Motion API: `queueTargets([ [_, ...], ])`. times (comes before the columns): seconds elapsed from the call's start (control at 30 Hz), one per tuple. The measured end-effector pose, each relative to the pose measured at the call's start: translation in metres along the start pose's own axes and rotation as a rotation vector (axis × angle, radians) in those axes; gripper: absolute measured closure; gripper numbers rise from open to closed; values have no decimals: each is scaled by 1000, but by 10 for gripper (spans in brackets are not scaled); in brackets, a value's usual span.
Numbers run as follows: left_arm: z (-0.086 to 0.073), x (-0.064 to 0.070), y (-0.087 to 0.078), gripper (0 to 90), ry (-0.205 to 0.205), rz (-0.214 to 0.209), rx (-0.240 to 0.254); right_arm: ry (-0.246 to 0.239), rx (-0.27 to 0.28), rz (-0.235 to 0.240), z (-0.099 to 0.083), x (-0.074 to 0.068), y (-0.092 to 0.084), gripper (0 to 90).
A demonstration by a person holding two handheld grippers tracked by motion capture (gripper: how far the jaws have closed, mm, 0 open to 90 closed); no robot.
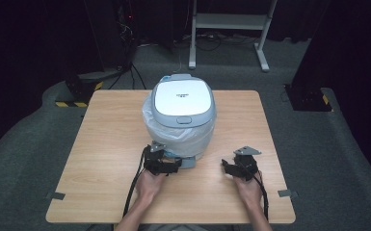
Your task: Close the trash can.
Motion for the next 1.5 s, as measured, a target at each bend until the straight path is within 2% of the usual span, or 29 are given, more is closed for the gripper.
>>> queueTargets([
  [0.13, 1, 2, -1, 33, -17, 0, 11, 0, 0, 0, 0, 0, 0, 337],
  [0.2, 0, 0, -4, 44, 7, 2, 0, 0, 0, 0, 0, 0, 0, 336],
  [0.33, -1, -6, -10, 67, 13, 25, 11, 0, 0, 0, 0, 0, 0, 336],
  [0.47, -2, -11, -17, 70, 6, 37, 25, 0, 0, 0, 0, 0, 0, 336],
  [0.53, -2, -13, -20, 70, -13, 32, 33, 0, 0, 0, 0, 0, 0, 336],
  [0.6, -4, -15, -23, 70, -8, 40, 31, 0, 0, 0, 0, 0, 0, 336],
  [0.87, -12, -34, -36, 70, -19, 80, 14, 0, 0, 0, 0, 0, 0, 336],
  [1.1, -15, -48, -46, 74, -45, 110, 35, 1, 0, 0, 0, 0, 0, 336],
  [1.5, -29, -69, -52, 88, -71, 166, 10, 1, 0, 0, 0, 0, 0, 335],
])
Point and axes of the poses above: each handheld gripper's, and its own axes: y roughly forward along the jaws, z roughly out of its top, x roughly to its right, the point moved 9 cm from there along y, roughly forward along the jaws, and after that the axes turned 5 degrees about x, right-handed, at the moved point
